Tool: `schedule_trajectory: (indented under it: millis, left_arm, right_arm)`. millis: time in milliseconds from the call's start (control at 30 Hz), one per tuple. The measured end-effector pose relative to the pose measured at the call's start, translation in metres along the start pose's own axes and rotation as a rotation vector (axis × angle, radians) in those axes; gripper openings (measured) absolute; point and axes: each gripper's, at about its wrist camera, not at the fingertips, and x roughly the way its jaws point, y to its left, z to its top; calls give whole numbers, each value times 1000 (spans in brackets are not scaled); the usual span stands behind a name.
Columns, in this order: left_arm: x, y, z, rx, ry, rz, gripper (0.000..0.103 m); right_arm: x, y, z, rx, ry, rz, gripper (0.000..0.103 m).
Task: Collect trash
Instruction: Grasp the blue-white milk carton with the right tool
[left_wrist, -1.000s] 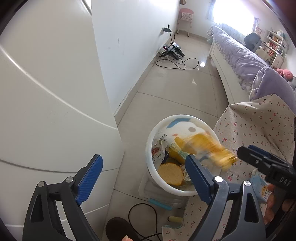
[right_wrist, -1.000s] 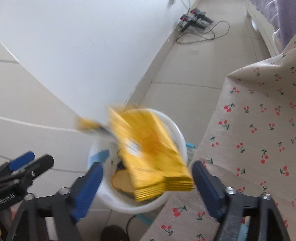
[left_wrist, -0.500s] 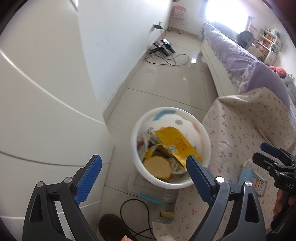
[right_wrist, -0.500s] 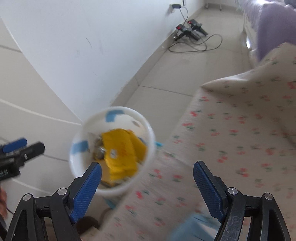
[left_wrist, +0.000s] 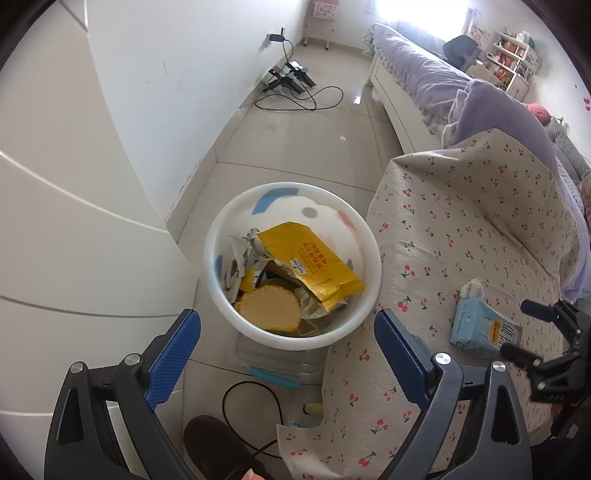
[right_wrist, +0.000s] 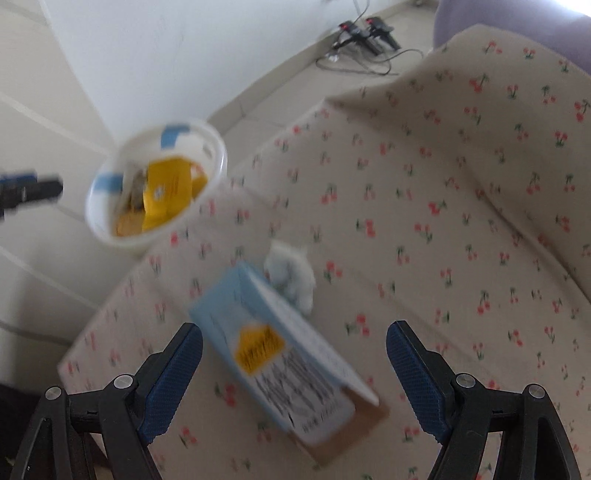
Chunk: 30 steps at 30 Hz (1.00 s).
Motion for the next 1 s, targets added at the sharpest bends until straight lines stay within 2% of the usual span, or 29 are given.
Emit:
schedule_trajectory:
  millis: [133, 233, 367, 433, 533, 733, 833, 933, 1000]
  left_arm:
    - [1, -8, -1, 9, 11, -17, 96]
    - [2, -16, -1, 18, 14, -28, 96]
    - [4, -28, -1, 33, 28, -41, 96]
    - [6, -34, -1, 31, 37, -52, 96]
    - [9, -44, 1, 28, 50, -75, 96]
    - [14, -74, 4, 61, 71, -83, 96]
    - [19, -91, 5, 66, 85, -91, 96]
    - [23, -110, 7, 65, 95, -107, 96]
    - [26, -123, 9, 68, 97, -117, 96]
  right_arm:
    - [9, 7, -8, -52, 36, -27, 85]
    - [17, 8, -11, -89, 58, -82, 84]
    - [23, 2, -14, -82, 113, -95, 75]
    - [15, -2, -14, -62, 117, -45, 63]
    - [-5, -14, -15, 23, 78, 46, 59]
    - [-45, -54, -26, 175, -29, 66, 56]
    - [-55, -73, -32, 246, -59, 74, 55]
    - [-64, -90, -40, 320, -82, 135, 54]
    - [-68, -100, -45, 347, -97, 127, 54]
